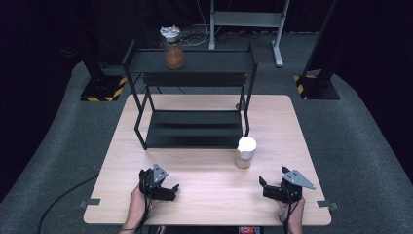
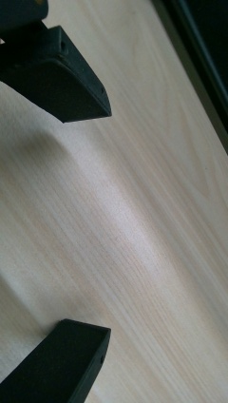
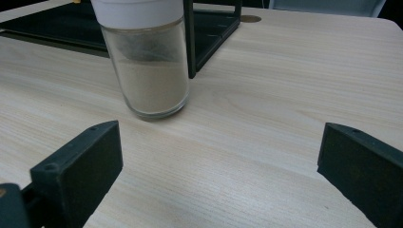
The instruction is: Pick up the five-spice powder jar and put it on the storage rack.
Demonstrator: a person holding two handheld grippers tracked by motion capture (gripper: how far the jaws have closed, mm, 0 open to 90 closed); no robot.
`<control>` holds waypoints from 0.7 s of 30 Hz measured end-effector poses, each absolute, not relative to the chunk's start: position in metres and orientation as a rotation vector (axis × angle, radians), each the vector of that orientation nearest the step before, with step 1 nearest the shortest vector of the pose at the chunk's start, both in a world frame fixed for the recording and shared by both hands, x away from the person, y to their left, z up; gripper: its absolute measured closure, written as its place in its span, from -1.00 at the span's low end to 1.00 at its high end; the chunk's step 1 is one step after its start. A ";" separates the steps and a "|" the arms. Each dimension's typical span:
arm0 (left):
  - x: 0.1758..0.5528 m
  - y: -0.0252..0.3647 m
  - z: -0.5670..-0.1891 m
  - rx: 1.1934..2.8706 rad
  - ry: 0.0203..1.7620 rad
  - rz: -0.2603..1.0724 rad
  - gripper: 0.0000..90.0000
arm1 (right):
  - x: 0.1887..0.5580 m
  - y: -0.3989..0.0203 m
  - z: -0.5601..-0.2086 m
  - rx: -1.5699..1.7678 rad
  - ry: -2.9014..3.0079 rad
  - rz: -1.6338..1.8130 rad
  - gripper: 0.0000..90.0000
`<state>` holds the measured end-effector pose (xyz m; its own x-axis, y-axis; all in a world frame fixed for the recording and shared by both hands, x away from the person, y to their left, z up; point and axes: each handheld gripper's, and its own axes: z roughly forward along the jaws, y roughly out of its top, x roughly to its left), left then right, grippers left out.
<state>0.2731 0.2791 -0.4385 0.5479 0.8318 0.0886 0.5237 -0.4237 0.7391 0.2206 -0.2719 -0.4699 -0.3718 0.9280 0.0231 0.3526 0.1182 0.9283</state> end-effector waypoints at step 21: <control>0.280 0.281 -0.437 2.088 1.154 0.532 -0.98 | 0.219 -0.266 -0.469 1.242 1.791 1.207 -1.00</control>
